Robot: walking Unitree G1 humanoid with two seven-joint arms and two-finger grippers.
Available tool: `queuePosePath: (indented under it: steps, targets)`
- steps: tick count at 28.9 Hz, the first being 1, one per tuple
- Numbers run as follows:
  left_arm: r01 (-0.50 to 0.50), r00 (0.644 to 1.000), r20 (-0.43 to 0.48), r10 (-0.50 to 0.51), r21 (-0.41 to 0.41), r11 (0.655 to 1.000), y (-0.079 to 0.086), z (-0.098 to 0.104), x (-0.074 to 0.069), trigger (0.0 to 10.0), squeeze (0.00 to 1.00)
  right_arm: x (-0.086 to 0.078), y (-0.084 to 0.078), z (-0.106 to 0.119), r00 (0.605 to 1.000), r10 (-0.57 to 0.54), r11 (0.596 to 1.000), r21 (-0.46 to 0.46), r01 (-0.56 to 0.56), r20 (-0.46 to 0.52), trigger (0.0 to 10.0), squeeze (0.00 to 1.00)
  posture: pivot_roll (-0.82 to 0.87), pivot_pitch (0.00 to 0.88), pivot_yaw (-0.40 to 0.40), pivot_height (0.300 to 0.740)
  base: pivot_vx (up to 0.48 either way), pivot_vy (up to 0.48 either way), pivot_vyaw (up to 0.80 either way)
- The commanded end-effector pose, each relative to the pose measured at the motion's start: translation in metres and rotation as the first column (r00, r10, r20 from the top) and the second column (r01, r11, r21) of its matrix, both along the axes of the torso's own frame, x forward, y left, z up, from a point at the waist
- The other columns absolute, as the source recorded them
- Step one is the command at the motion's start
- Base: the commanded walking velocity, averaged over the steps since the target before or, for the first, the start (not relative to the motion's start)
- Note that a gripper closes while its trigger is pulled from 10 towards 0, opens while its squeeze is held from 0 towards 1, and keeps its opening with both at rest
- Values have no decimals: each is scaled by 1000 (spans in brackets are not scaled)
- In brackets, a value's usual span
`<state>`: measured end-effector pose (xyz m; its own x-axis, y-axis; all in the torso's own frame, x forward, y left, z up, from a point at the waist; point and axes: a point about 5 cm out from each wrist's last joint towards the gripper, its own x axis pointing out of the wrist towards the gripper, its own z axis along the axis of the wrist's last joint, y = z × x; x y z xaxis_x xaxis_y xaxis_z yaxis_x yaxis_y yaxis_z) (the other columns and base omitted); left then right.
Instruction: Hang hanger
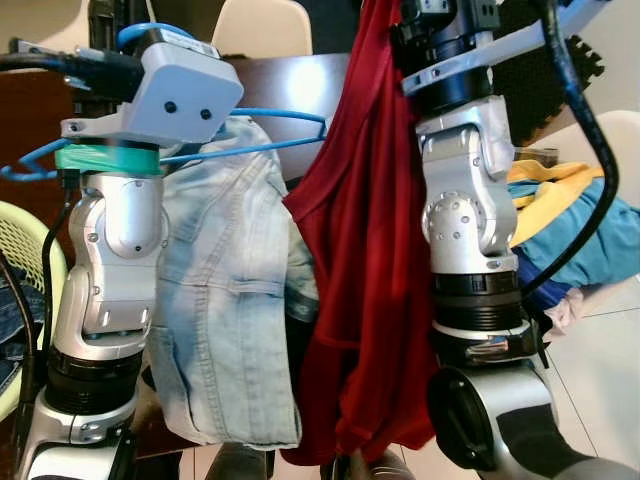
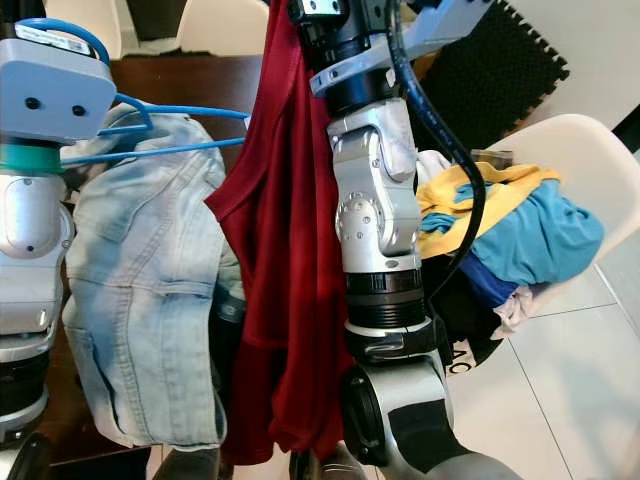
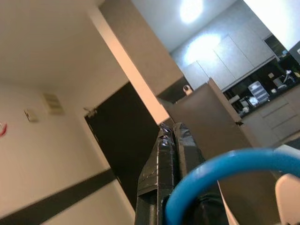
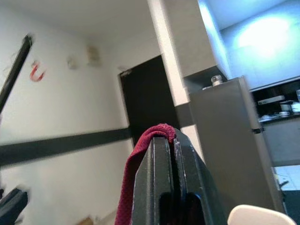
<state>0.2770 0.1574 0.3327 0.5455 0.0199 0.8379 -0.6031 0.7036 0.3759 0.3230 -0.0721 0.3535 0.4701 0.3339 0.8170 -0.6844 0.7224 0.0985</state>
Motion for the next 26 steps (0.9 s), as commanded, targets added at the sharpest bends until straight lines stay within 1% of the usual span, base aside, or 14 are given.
queuePosePath:
  steps: [1, 4, 11, 12, 16, 17, 18, 19, 21, 22, 23, 24, 25, 26]
  targets:
    - [7, 1000, -27, -8, -26, 1000, 2, -5, 0, 10000, 0, -7, 8, 0, 998, 38, 998, -58, -35, 44, 10000, 0, 113, 80, 1, 733, 0, 0, 0]
    - [-9, 999, -33, 8, -41, 999, 3, -8, -1, 10000, 0, 4, 31, 2, 995, 89, 981, -179, -80, 42, 10000, 0, 108, 93, -16, 733, 0, 0, 0]
    - [-19, 999, -30, 18, -47, 999, 3, -9, -2, 10000, 0, 20, 41, 9, 997, 73, 973, -219, -66, 25, 10000, 0, 115, 105, -33, 733, 0, 0, 0]
    - [-25, 999, -28, 24, -48, 999, 4, -9, -5, 10000, 0, 32, 46, 16, 1000, 21, 971, -239, -19, 9, 10000, 0, 127, 119, -40, 733, 0, 0, 0]
    - [-32, 999, -26, 31, -45, 998, 4, -9, -7, 10000, 0, 44, 46, 28, 998, -68, 968, -243, 65, -4, 10000, 0, 141, 133, -41, 733, 0, 0, 0]
    - [-39, 999, -25, 38, -42, 998, 5, -8, -10, 10000, 0, 51, 45, 41, 986, -169, 952, -256, 164, 4, 10000, 0, 151, 144, -40, 733, 0, 0, 0]
    - [-39, 999, -25, 38, -42, 998, 5, -8, -10, 10000, 0, 51, 45, 41, 986, -169, 952, -256, 164, 4, 10000, 0, 151, 144, -40, 733, 0, 0, 0]
    - [-49, 999, -25, 48, -41, 998, 7, -8, -12, 10000, 0, 54, 38, 58, 955, -297, 922, -254, 293, 26, 10000, 0, 157, 154, -39, 733, 0, 0, 0]
    - [-49, 999, -25, 48, -41, 998, 7, -8, -12, 10000, 0, 54, 38, 58, 955, -297, 922, -254, 293, 26, 10000, 0, 157, 154, -39, 733, 0, 0, 0]
    - [-57, 998, -28, 56, -40, 998, 8, -7, -13, 10000, 0, 56, 26, 73, 902, -429, 871, -238, 429, 57, 10000, 0, 161, 165, -38, 733, 0, 0, 0]
    - [-57, 998, -28, 56, -40, 998, 8, -7, -13, 10000, 0, 56, 26, 73, 902, -429, 871, -238, 429, 57, 10000, 0, 161, 165, -38, 733, 0, 0, 0]
    - [-60, 998, -32, 58, -39, 997, 9, -7, -15, 10000, 0, 55, 7, 90, 790, -602, 764, -205, 612, 113, 10000, 0, 165, 175, -34, 733, 0, 0, 0]
    - [-60, 998, -32, 58, -39, 997, 9, -7, -15, 10000, 0, 55, 7, 90, 790, -602, 764, -205, 612, 113, 10000, 0, 165, 175, -34, 733, 0, 0, 0]
    - [-61, 998, -37, 60, -38, 997, 9, -7, -16, 10000, 0, 52, -15, 105, 642, -750, 625, -149, 767, 159, 10000, 0, 167, 180, -30, 733, 0, 0, 0]
